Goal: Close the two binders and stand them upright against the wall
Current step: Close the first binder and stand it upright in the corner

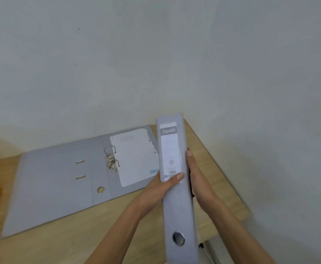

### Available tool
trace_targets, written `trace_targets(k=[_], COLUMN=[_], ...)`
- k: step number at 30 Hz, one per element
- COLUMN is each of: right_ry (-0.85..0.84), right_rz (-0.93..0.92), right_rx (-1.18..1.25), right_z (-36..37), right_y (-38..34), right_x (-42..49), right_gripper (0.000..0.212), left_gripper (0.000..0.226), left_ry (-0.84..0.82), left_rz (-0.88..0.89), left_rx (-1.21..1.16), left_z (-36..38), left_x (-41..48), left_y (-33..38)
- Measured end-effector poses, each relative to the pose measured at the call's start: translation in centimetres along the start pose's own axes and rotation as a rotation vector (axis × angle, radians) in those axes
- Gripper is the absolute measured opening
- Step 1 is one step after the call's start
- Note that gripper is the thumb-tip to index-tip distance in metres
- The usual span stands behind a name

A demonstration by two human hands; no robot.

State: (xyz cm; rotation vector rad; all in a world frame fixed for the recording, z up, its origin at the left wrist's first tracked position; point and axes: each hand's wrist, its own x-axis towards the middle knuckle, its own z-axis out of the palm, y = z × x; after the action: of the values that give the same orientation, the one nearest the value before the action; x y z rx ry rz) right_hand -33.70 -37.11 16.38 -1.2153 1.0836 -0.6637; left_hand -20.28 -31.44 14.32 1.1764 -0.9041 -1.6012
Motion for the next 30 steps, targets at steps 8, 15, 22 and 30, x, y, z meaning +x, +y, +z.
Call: trace_targets(k=[8,15,22,30], right_ry=[0.100,0.209,0.167,0.392], right_rz=[-0.375,-0.321,-0.262,-0.242], right_rx=[-0.156,-0.078,-0.109,-0.232], right_z=[-2.7,-7.4,-11.2,-14.8], right_y=[-2.3,0.6,1.3,2.0], right_x=[0.2,1.8,4.9,9.8], right_gripper=[0.059,0.067,0.061,0.022], left_gripper=[0.086,0.110,0.125,0.129], left_ry=[0.003,-0.021,-0.071,0.029], left_rz=[0.291,0.200,0.084,0.110], left_rx=[0.339,0.483,0.607,0.623], left_z=[0.2,1.4,2.5,3.5], left_x=[4.8,8.6,14.4,21.4], left_y=[1.2,1.8,0.7,1.4])
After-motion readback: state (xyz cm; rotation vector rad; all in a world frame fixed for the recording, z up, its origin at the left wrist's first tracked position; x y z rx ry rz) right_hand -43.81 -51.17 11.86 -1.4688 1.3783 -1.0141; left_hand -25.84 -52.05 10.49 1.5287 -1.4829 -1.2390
